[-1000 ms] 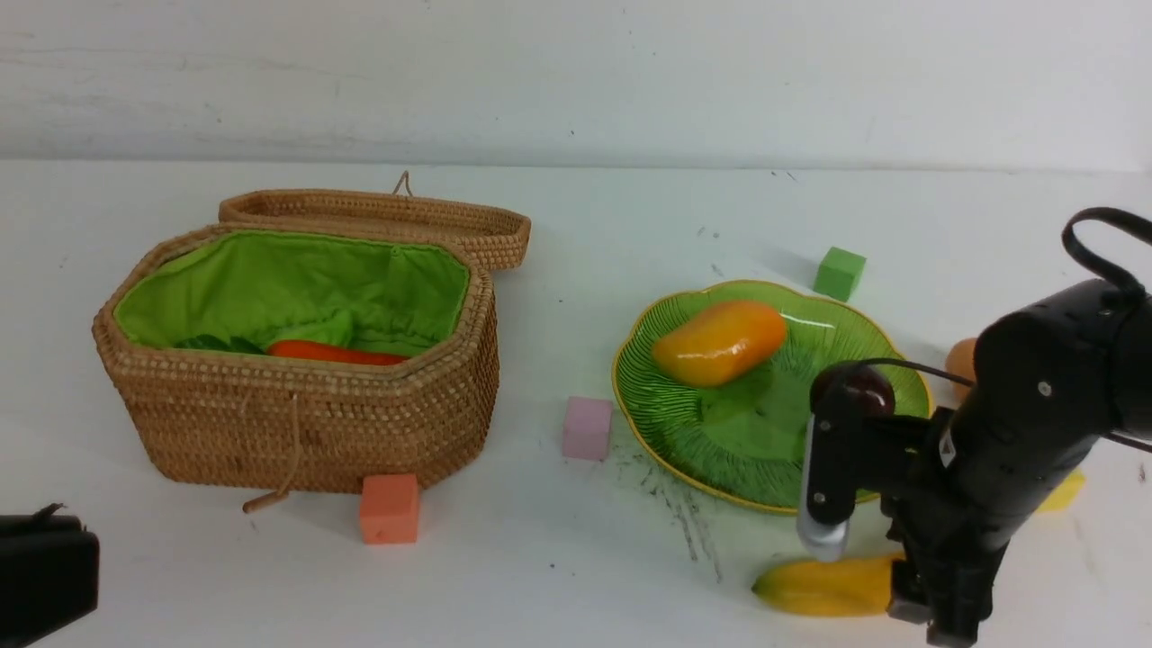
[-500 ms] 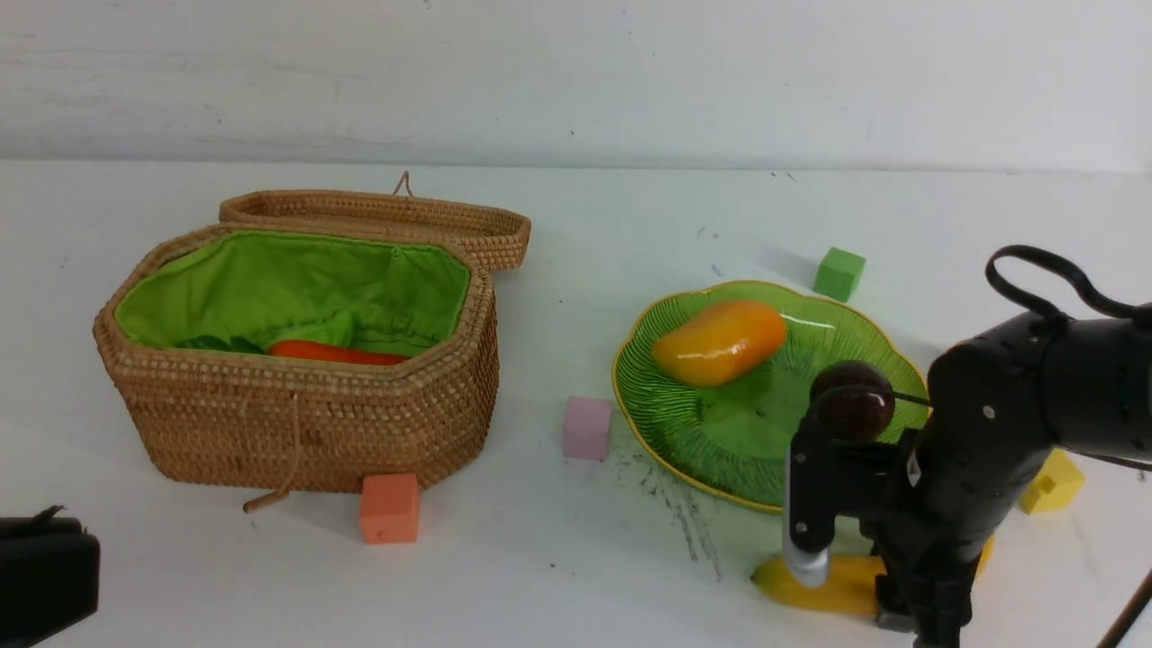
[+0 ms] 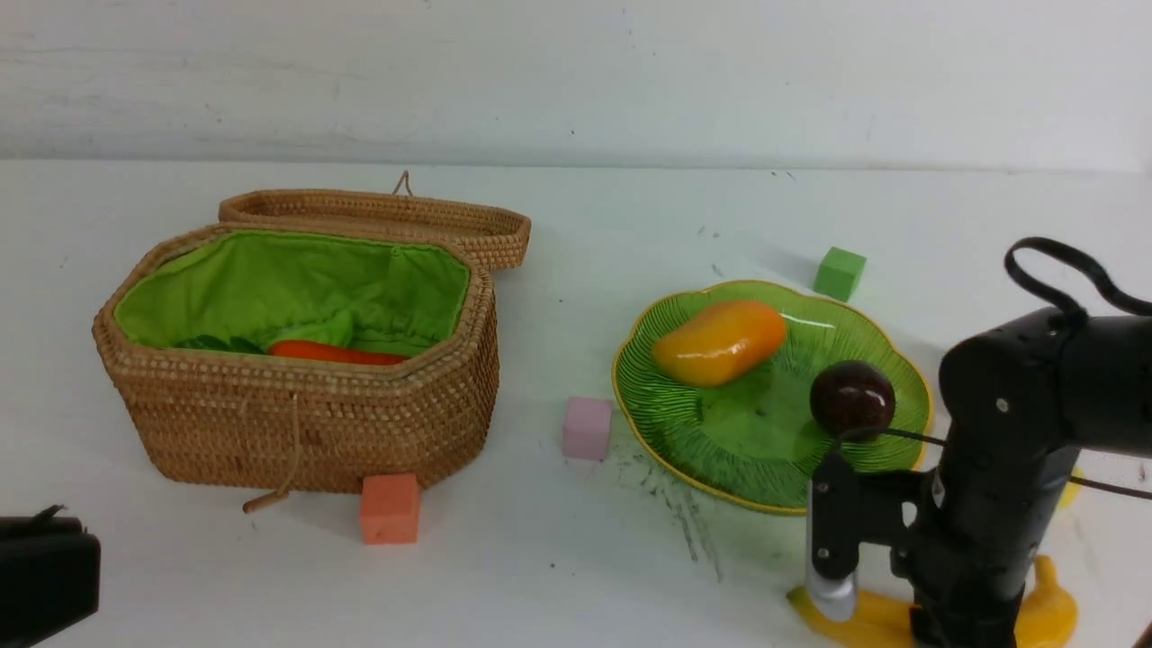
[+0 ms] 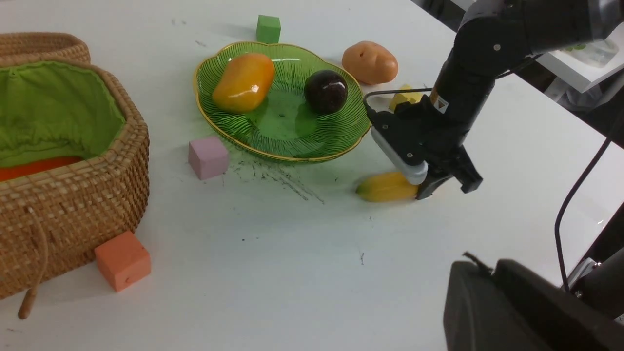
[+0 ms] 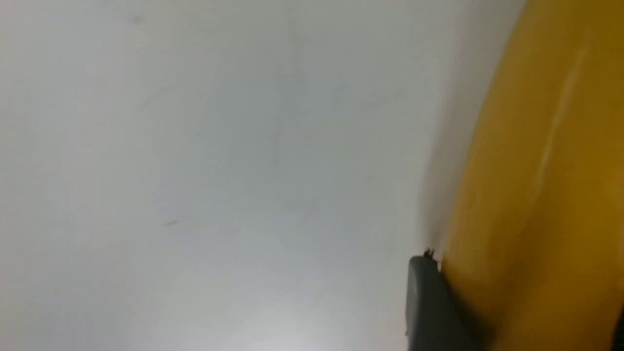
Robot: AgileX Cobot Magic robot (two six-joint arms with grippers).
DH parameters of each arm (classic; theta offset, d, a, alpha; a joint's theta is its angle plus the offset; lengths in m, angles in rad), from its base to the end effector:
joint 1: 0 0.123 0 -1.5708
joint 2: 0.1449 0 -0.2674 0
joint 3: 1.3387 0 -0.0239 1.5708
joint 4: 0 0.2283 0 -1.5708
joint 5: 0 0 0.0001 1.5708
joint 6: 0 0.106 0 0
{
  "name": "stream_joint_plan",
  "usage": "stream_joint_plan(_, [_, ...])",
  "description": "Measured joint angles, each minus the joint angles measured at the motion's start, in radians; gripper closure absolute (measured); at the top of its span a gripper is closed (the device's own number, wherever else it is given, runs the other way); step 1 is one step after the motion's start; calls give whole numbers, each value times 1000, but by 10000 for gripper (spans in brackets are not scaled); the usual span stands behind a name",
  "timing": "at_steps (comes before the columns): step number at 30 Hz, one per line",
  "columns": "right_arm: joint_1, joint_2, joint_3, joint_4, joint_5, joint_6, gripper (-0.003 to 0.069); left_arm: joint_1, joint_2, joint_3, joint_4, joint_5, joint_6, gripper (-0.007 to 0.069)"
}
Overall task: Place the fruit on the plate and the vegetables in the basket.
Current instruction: Use the right arm to grab a banana and put it into the right plate
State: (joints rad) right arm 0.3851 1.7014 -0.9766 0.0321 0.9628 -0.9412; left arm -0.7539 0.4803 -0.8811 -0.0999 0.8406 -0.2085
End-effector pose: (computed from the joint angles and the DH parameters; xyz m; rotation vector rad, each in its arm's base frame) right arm 0.2466 0.1030 0.1577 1.8975 -2.4765 -0.0518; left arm 0.0477 -0.0556 0.3713 0.5233 1.9255 -0.7513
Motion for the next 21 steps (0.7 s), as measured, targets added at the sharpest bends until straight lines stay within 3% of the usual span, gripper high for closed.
stream_joint_plan(5, [0,-112,-4,107,81,49,347,0,0,0,3,-9,0,575])
stream_joint_plan(9, [0,-222,-67,190,64,187,347,0,0,0,50,-53,0,575])
stream_joint_plan(15, [0,-242,-265,279,7,371,347,0,0,0,242,-97,-38,575])
stream_joint_plan(21, [0,-138,-461,318,-12,485,347,0,1,0,400,-103,-186,568])
